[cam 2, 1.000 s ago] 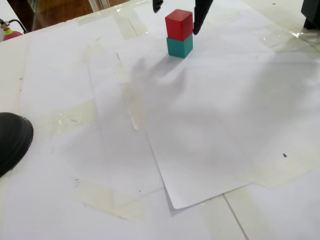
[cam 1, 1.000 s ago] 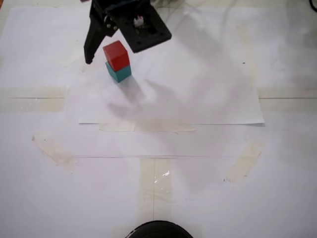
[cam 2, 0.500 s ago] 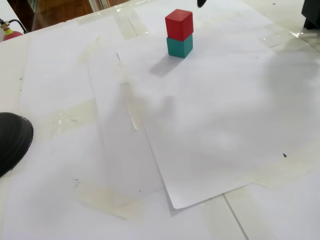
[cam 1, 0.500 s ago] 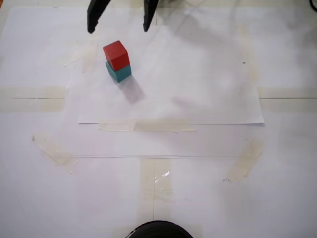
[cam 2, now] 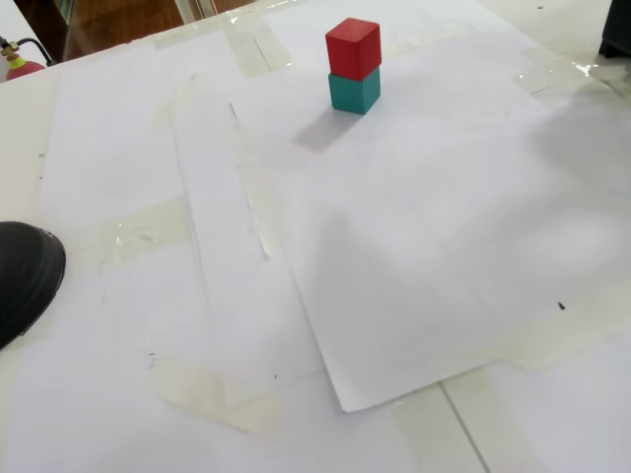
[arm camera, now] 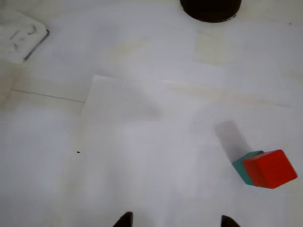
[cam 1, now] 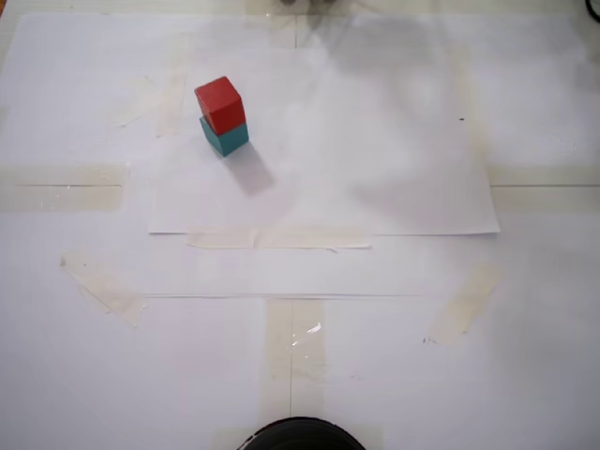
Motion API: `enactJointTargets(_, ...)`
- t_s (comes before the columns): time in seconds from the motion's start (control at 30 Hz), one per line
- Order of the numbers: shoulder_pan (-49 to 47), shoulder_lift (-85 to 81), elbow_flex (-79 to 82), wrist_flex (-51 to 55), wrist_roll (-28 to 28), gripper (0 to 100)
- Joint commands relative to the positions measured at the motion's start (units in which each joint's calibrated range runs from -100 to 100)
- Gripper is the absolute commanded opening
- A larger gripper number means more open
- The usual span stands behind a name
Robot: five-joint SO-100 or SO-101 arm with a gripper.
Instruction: Put the red cube on the top of the blue cube.
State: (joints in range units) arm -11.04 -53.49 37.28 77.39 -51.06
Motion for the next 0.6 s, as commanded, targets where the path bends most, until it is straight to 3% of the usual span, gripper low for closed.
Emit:
enactJointTargets(0.0,-3.04,-7.88,5.34,-3.89,-3.61,17)
enactJointTargets(0.57,4.38,-28.83,22.32,-3.07,-3.17,0)
